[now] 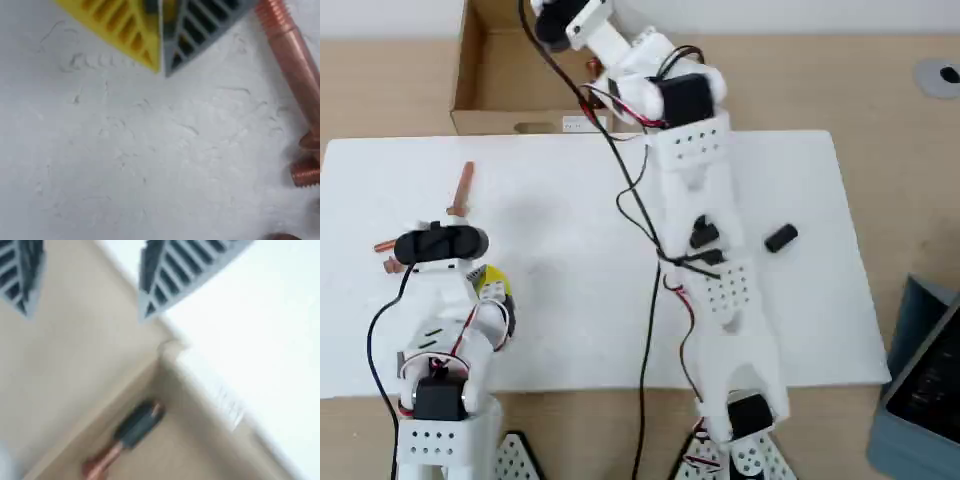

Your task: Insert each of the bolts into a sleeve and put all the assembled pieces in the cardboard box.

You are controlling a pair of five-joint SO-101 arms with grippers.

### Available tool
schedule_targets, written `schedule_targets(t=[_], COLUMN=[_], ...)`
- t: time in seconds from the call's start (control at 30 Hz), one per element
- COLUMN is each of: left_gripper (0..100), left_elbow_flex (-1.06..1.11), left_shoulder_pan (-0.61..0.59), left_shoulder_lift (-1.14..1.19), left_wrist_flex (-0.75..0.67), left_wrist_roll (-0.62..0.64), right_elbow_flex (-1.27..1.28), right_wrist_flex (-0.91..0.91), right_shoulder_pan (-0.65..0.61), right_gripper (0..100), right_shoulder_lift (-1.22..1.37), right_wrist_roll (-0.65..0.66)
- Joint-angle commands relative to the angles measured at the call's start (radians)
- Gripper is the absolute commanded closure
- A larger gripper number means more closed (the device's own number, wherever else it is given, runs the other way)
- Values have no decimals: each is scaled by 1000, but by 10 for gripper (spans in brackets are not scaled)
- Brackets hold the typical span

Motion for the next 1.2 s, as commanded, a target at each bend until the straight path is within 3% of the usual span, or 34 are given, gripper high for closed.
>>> schedule_targets(t=[0.0,0.33,0.7,0.87,1.17], left_gripper=[998,998,998,998,998], left_elbow_flex=[12,12,12,12,12], left_shoulder_pan=[-5,-5,-5,-5,-3], left_shoulder_lift=[-10,-10,-10,-10,-10], left_wrist_flex=[2,0,0,0,5], left_wrist_roll=[3,3,3,3,3], right_elbow_flex=[-51,51,748,1044,1254], right_wrist_flex=[155,180,180,178,157], right_shoulder_pan=[16,65,133,136,136], right_gripper=[843,843,843,843,843], right_shoulder_lift=[-122,-222,-639,-756,-759], right_wrist_roll=[5,-44,-71,-146,-285])
